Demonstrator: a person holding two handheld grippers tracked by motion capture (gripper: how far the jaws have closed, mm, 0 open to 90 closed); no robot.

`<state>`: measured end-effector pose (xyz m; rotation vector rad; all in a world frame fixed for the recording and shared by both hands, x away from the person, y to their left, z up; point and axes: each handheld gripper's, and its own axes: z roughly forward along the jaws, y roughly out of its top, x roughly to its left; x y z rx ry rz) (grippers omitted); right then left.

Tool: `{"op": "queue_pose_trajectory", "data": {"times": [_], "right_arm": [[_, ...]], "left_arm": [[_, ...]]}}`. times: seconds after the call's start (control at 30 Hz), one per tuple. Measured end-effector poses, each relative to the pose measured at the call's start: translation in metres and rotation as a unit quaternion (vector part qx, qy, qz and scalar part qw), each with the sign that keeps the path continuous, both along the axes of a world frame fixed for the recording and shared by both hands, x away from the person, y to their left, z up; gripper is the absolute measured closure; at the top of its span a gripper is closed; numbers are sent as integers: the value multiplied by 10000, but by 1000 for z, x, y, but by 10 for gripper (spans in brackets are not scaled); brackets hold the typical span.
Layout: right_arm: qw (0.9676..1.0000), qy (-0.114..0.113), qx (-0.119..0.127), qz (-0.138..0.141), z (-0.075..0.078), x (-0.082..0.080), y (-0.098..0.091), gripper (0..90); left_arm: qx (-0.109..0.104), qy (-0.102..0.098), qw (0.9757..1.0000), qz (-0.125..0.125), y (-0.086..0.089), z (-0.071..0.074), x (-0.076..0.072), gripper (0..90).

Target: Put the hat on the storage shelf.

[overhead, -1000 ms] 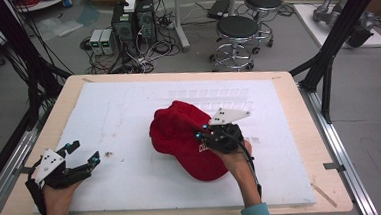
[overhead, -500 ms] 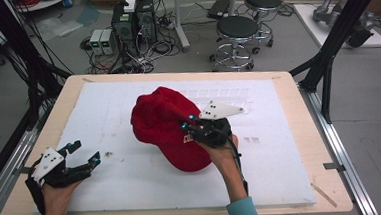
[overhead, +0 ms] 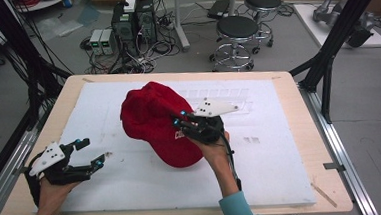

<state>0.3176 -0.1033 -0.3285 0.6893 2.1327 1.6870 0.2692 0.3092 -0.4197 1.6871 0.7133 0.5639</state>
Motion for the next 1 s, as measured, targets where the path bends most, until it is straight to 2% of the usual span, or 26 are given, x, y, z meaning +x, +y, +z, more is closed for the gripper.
{"op": "queue_pose_trajectory", "data": {"times": [0.13,0.17,0.27,0.43,0.5,0.53,0.57,0.6,0.7,0.77,0.83,1.0], "right_arm": [[9999,-100,44,-12,2,0,3,855],[9999,-109,59,-20,2,0,3,855],[9998,-173,133,-3,5,-1,5,855],[9993,-252,272,25,8,-2,7,855],[9991,-284,304,40,10,-2,7,855],[9989,-324,323,18,11,-4,7,855],[9989,-324,327,12,12,-4,7,855],[9988,-339,359,25,12,-4,6,855],[9985,-354,414,10,13,-5,5,855],[9984,-377,417,1,14,-6,5,855],[9984,-365,434,0,14,-7,4,855],[9982,-394,459,-24,14,-8,5,855]], "left_arm": [[-203,146,9986,-471,-9,18,2,180],[-300,206,9973,-636,-13,24,3,179],[-220,275,9954,-889,-23,35,5,175],[-415,510,9896,-1282,-42,47,10,174],[-458,547,9882,-1358,-51,48,11,174],[-489,606,9864,-1446,-59,49,12,175],[-489,606,9864,-1446,-59,49,12,175],[-547,622,9848,-1524,-64,48,13,175],[-604,679,9822,-1645,-77,48,15,175],[-603,701,9812,-1693,-84,48,16,175],[-622,776,9788,-1792,-93,47,19,178],[-649,875,9750,-1936,-111,46,20,220]]}}
